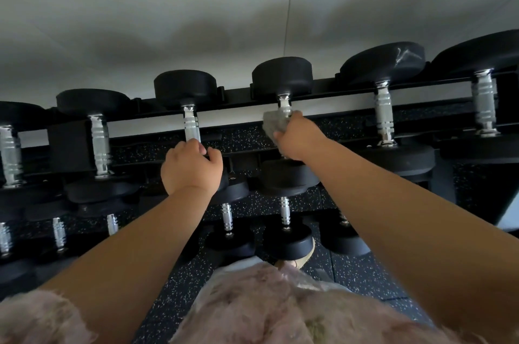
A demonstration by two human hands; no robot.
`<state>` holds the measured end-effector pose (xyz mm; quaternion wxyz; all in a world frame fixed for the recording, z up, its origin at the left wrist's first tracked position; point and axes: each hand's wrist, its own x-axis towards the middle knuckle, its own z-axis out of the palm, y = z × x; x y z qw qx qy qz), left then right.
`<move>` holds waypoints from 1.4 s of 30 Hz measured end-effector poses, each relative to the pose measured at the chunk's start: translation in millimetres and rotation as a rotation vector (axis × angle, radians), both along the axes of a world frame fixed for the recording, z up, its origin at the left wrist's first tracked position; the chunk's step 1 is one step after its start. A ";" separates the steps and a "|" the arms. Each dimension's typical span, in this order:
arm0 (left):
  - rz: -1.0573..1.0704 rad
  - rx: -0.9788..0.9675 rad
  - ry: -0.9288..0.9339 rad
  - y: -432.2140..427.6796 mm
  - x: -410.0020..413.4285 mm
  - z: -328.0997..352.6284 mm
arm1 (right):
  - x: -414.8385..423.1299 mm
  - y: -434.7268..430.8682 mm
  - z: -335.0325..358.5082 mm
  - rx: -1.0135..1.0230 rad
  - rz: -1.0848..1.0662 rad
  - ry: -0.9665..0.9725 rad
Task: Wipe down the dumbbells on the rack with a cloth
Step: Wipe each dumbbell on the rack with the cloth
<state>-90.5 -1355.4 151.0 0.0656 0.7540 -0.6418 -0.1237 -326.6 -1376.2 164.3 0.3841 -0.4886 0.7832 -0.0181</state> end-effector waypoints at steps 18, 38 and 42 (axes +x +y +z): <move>-0.039 0.041 0.005 0.3 -0.1 2.7 | -7.7 -34.0 -6.8 -0.236 -0.439 -0.243; -0.050 0.056 -0.017 -0.5 0.9 -0.3 | -9.4 -53.7 37.5 -0.440 0.177 0.273; -0.059 0.057 -0.033 -0.5 1.4 -2.1 | 5.4 -43.5 27.5 -0.553 0.654 0.530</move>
